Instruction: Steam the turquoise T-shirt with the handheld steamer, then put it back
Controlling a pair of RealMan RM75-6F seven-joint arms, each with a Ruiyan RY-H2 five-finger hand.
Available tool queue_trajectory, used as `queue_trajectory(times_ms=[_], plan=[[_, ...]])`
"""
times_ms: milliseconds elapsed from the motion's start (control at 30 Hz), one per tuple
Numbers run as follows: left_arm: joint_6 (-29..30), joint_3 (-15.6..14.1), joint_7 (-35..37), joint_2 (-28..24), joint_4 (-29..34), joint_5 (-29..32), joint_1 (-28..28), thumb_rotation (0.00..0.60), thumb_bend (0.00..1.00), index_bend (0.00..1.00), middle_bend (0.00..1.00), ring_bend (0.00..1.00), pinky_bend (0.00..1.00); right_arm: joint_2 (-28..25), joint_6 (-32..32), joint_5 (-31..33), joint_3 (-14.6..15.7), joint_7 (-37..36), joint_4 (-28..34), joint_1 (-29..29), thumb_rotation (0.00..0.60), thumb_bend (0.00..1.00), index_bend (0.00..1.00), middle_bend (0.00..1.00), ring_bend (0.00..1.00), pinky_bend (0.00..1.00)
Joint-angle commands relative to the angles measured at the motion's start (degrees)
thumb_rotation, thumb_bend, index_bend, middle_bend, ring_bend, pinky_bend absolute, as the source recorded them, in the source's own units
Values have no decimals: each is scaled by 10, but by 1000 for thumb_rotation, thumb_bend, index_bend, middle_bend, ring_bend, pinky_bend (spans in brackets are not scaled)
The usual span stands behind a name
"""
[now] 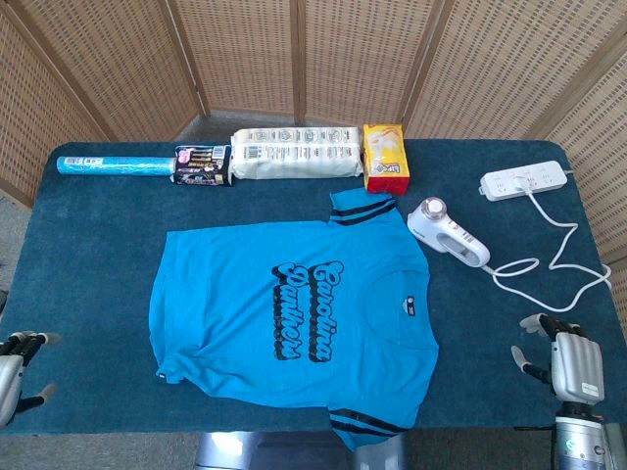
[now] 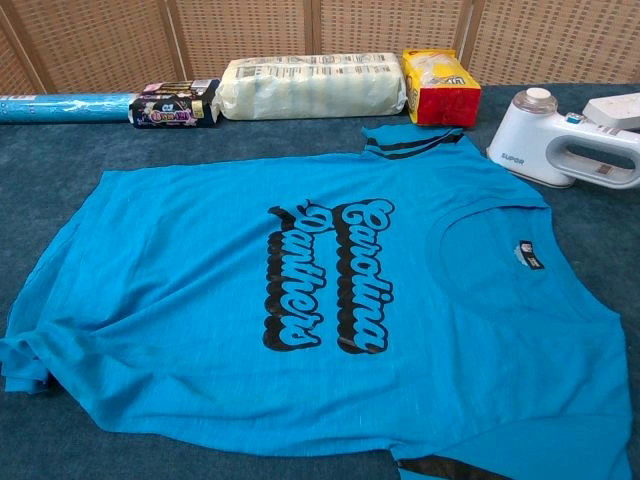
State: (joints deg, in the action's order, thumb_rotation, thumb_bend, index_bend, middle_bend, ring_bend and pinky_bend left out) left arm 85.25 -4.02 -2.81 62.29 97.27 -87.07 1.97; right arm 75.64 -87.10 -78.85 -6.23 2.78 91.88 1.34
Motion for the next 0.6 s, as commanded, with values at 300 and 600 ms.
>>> queue_trajectory(times_ms=[300,600], plan=[[-23,-7,-6,0,-3,-18,-15,600,175,291,341,224,293,0,-1,-2,0,7,7,-1,600,293,438,483,463,353],[-52,-22,-23,-13,17,-42,-30,600,175,292,341,224,294,-4,-9,-2,0,-7,5,-9,600,292,438,483,463,355]])
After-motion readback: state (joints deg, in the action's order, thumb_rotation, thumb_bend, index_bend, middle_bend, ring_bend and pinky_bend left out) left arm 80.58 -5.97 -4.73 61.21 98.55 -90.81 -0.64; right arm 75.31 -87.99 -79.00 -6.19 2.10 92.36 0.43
